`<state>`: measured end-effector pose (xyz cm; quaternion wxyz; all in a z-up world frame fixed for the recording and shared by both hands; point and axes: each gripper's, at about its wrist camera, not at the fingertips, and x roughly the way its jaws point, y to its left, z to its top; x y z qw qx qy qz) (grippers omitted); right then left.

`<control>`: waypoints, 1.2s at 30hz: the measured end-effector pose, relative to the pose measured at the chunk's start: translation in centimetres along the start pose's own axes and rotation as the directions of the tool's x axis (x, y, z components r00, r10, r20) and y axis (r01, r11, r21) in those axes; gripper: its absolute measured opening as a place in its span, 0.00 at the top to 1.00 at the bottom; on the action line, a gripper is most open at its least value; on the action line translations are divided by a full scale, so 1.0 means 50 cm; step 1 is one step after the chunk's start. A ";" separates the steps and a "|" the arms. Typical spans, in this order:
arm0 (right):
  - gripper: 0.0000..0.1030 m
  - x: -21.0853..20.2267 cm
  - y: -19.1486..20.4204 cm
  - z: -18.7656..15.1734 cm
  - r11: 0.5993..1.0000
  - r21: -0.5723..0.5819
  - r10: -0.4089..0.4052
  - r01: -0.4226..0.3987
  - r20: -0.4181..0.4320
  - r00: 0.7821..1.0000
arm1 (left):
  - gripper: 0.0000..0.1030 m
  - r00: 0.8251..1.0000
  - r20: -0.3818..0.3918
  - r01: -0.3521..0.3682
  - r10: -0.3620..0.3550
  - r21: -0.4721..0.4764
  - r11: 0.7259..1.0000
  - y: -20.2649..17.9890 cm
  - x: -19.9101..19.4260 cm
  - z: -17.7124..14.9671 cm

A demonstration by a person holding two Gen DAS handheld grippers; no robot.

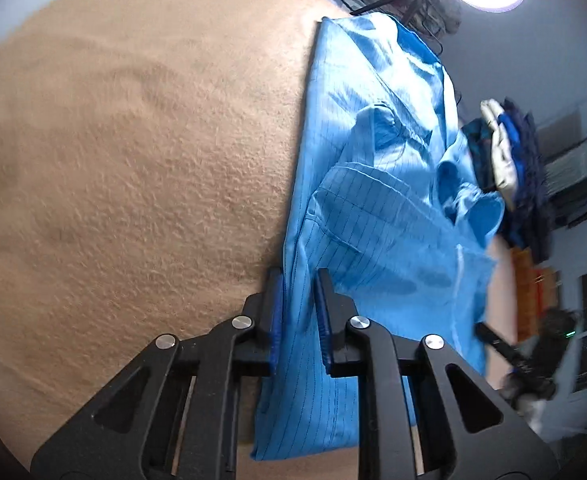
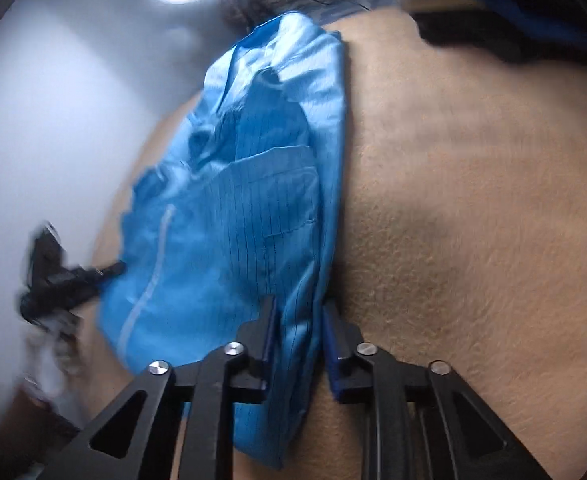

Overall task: Fold large clothes
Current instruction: 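Smooth the folded coat with the right tool while the left tool presses the fabric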

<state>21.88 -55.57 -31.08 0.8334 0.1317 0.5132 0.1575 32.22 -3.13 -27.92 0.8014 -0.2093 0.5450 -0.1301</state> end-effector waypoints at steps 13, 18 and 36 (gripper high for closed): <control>0.77 -0.085 0.031 0.194 0.995 -0.080 -0.048 0.063 0.181 0.982 | 0.79 0.994 0.094 0.037 -0.053 0.166 0.986 -0.094 -0.006 0.238; 0.80 -0.019 0.022 0.335 0.989 -0.101 -0.086 0.107 0.199 0.976 | 0.79 0.994 0.097 0.030 -0.053 0.218 0.975 -0.140 0.072 0.374; 0.81 0.331 0.033 0.587 0.957 -0.186 -0.218 0.224 0.052 0.975 | 0.79 0.994 0.088 -0.096 0.070 0.335 0.937 -0.213 0.369 0.575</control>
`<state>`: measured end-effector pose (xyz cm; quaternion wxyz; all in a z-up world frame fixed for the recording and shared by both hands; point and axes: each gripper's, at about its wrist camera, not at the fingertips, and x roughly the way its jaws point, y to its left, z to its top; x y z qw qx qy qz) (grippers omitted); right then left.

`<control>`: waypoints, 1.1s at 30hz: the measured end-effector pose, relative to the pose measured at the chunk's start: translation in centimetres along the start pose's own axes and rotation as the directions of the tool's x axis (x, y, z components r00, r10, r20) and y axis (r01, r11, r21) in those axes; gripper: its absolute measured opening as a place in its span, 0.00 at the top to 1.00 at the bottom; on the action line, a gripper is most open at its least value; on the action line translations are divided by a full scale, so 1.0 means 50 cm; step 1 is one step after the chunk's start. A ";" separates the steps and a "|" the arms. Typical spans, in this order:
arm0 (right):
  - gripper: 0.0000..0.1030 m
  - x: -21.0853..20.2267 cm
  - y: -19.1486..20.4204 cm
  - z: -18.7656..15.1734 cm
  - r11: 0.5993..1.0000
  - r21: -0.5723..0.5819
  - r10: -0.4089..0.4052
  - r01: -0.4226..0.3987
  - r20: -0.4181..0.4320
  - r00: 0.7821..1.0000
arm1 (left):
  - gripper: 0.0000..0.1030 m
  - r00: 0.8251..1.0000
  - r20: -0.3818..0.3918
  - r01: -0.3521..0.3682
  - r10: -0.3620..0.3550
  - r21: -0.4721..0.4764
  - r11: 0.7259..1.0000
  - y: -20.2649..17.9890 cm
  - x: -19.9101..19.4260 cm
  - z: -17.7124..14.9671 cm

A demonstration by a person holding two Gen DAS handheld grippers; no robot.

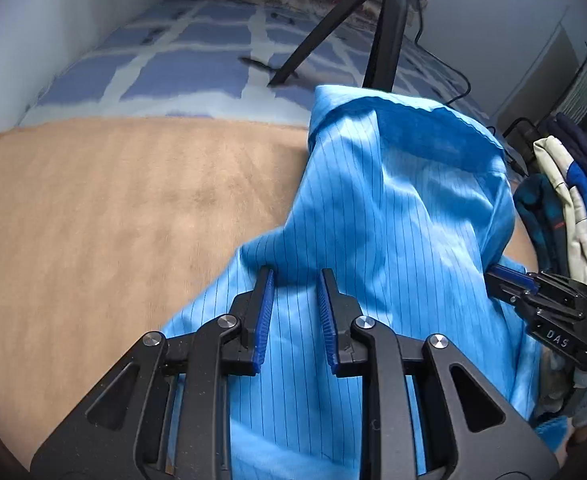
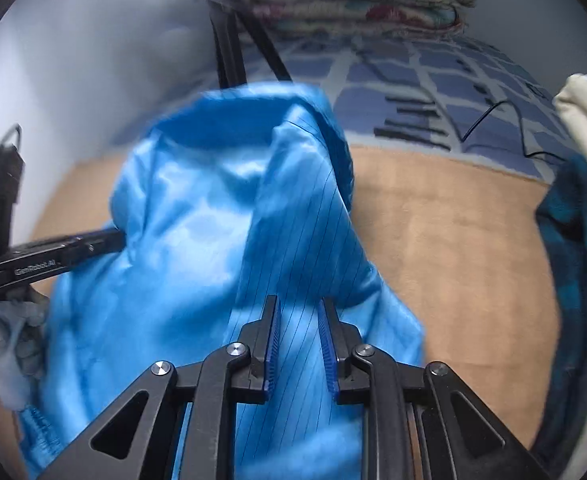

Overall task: Fold large clothes
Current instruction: 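Grasp the coat's collar end with both tools and lift it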

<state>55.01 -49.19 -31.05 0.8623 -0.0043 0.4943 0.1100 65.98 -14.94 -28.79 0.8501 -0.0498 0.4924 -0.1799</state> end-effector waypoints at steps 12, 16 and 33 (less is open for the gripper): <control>0.51 -0.072 -0.086 0.070 0.992 0.083 0.082 -0.096 0.156 0.984 | 0.39 0.992 0.046 0.126 -0.122 -0.112 0.986 0.050 -0.037 0.071; 0.51 -0.039 -0.102 0.083 0.981 0.136 0.118 -0.138 0.145 0.982 | 0.39 0.986 0.005 0.165 -0.165 -0.143 0.976 0.048 0.001 0.089; 0.99 -0.116 -0.012 0.111 0.991 0.048 0.114 -0.126 0.202 0.973 | 0.99 0.977 0.078 0.200 -0.197 -0.026 0.980 -0.047 -0.114 0.063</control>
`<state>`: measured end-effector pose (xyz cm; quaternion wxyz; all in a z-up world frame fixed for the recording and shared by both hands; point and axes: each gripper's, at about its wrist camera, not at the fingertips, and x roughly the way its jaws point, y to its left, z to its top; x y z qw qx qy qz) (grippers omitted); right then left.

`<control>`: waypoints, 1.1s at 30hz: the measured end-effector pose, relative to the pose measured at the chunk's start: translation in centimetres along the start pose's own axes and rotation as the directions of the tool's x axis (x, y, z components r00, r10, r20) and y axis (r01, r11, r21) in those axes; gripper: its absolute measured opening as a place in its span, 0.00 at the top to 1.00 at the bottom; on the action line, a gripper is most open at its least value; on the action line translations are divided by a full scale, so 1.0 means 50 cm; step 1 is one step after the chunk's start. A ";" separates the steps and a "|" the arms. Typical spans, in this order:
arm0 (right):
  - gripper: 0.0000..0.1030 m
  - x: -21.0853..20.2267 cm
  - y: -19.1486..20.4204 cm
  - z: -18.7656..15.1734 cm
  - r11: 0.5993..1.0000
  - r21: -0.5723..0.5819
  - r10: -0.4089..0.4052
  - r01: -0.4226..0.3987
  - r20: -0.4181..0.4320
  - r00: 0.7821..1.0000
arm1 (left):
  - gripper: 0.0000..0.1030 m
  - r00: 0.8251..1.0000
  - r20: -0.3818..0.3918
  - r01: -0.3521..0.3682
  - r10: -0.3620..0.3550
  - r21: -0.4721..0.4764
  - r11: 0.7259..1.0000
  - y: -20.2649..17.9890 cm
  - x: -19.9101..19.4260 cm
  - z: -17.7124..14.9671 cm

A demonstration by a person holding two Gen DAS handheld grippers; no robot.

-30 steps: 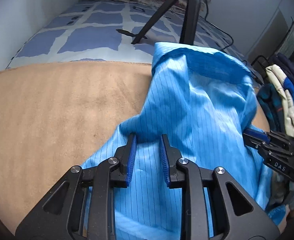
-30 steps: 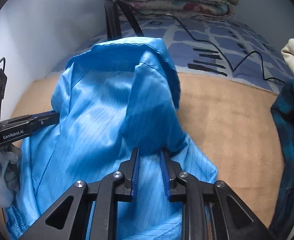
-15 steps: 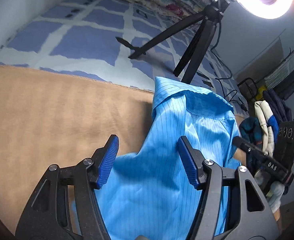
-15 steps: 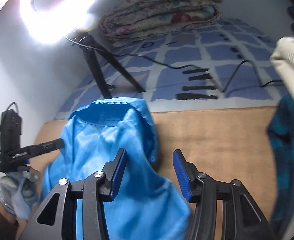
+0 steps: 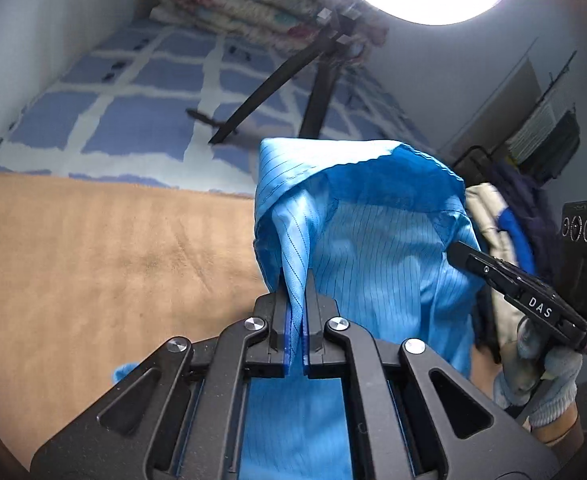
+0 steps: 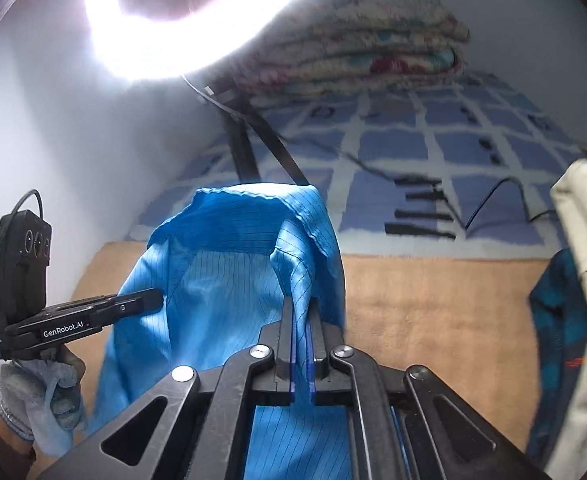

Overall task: Fold large clothes
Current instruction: 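Grasp the coat's collar end with both tools and lift it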

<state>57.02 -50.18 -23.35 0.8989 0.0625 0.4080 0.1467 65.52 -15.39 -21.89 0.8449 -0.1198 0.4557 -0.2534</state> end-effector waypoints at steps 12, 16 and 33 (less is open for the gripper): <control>1.00 -0.255 0.119 -0.064 0.997 -0.078 0.028 -0.021 0.079 0.996 | 1.00 0.998 0.048 0.023 -0.026 0.061 0.998 -0.099 -0.230 -0.114; 1.00 -0.337 0.151 -0.114 0.995 -0.096 0.032 -0.023 0.096 0.995 | 1.00 0.998 0.060 0.033 -0.037 0.056 0.998 -0.128 -0.294 -0.181; 1.00 -0.508 0.249 -0.472 0.993 -0.113 0.037 -0.032 0.039 0.999 | 1.00 0.997 0.047 0.058 -0.058 0.006 0.998 -0.160 -0.438 -0.551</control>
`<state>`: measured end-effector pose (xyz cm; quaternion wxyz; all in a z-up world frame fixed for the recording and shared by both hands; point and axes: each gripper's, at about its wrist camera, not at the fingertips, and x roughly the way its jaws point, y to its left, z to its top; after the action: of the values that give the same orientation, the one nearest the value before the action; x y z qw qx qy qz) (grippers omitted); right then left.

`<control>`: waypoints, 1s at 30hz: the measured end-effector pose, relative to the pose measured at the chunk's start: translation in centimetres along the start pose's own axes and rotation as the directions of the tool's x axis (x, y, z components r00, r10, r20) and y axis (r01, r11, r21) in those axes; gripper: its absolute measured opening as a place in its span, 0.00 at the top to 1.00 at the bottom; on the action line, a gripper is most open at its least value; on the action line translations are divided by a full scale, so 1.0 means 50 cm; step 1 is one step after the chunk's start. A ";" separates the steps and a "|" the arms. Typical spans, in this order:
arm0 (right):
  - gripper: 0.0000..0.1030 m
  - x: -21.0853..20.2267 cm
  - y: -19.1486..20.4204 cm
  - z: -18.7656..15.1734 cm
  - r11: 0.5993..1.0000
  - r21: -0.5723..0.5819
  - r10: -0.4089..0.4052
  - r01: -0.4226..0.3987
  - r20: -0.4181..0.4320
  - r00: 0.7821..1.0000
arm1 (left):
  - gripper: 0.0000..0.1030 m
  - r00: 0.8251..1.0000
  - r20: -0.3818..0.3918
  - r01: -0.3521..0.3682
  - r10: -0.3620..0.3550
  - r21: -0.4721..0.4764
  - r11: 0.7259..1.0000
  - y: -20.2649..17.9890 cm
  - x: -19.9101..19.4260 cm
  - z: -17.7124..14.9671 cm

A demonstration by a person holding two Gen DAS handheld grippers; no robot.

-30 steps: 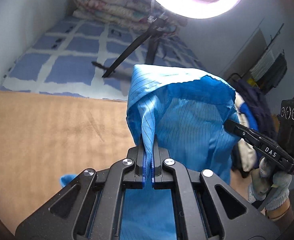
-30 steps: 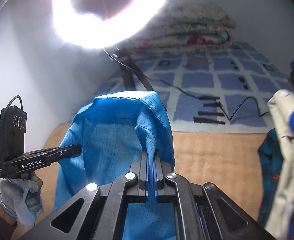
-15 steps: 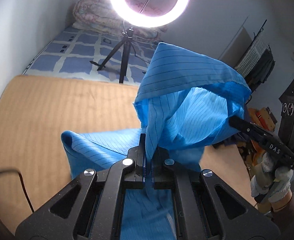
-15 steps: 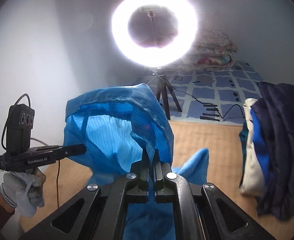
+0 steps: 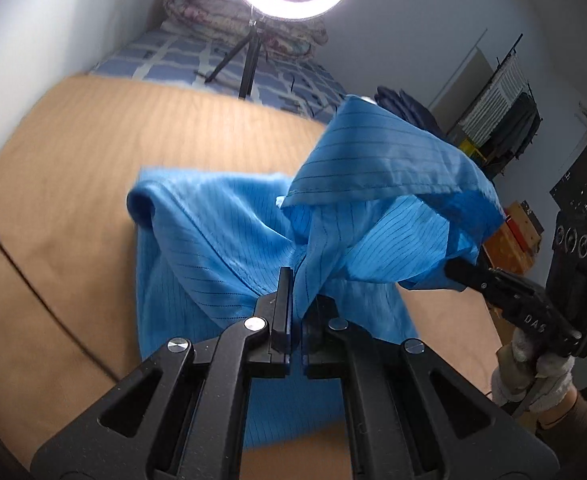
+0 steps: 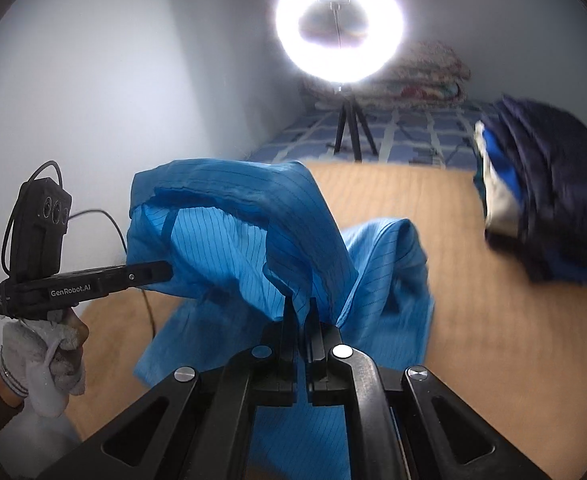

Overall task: Fold large clothes
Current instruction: 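Grasp the coat's collar end with both tools and lift it, then fold the lifted collar end over the coat with both tools, then open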

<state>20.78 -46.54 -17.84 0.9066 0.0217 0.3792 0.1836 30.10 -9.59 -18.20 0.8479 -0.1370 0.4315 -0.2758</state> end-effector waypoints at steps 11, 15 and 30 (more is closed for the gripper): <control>1.00 0.015 0.022 -0.188 0.999 0.003 -0.034 0.035 -0.106 0.994 | 1.00 0.998 -0.059 -0.025 0.022 -0.042 0.999 0.041 -0.006 -0.151; 1.00 0.012 0.026 -0.214 0.998 -0.025 -0.063 0.061 -0.107 0.992 | 1.00 0.996 -0.075 -0.040 0.041 0.020 0.999 0.032 -0.028 -0.187; 0.48 -0.141 -0.074 -0.264 0.997 0.079 -0.011 0.016 -0.067 0.998 | 0.46 0.996 -0.049 0.066 -0.075 -0.176 0.982 0.148 -0.178 -0.198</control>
<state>8.23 -53.78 -23.10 0.8933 0.0489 0.4161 0.1629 20.45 1.68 -21.71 0.8102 -0.2180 0.4720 -0.2706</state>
